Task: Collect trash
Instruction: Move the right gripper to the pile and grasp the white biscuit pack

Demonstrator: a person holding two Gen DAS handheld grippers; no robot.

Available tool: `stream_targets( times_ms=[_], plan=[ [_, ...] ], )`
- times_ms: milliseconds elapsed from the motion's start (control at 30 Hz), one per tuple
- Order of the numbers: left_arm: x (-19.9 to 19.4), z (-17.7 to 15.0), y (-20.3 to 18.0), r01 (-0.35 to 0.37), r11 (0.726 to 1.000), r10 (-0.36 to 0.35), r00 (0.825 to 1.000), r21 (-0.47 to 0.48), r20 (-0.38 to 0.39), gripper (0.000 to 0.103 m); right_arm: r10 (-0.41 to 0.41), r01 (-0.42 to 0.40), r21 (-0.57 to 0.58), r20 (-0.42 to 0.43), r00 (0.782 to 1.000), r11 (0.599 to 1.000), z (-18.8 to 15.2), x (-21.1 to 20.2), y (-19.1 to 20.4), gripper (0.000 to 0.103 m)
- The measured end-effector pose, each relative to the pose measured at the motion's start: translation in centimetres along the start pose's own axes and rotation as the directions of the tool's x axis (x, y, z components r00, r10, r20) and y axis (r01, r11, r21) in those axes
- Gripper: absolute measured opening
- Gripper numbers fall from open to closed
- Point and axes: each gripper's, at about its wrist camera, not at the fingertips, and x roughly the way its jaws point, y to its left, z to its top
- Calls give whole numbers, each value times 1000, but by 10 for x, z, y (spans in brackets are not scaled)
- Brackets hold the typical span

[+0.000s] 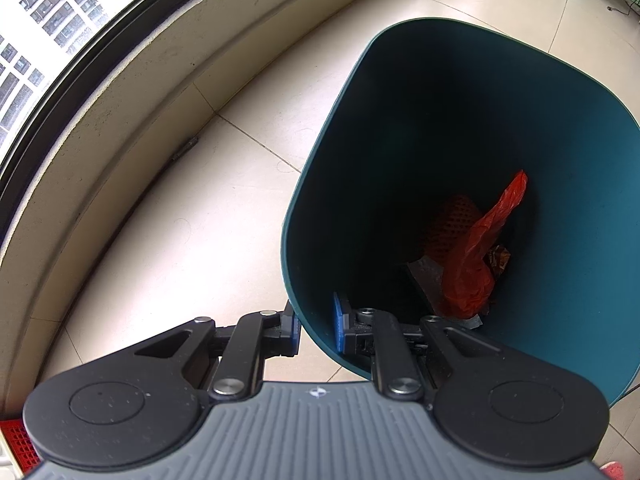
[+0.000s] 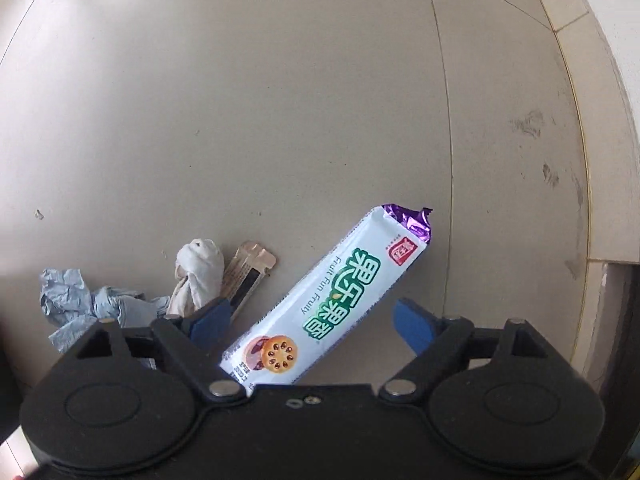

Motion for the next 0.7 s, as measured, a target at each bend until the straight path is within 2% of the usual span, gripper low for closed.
stream_targets(
  times_ms=[67,367,433,500,700],
  plan=[
    [0,-1,-2,-10,1000,10,1000,9,3,16,7,-6,52,-10,1000,999,-1,10,-5,87],
    [1,-2,-8,-30,999,30,1000,27,5,16,-49,54,79,-62,997,995,-3,38,-15,78],
    [1,-2,-8,-30,999,30,1000,26,5,16,-52,58,86,-66,996,995,-4,38,-19,69],
    [1,-3,-8,-30,999,29,1000,25,5,16,-60,66,85,-75,995,994,-5,37,-21,55],
    [2,-3,-10,-27,999,27,1000,25,11,16,-75,76,46,-23,997,996,-4,8,-20,47]
  ],
)
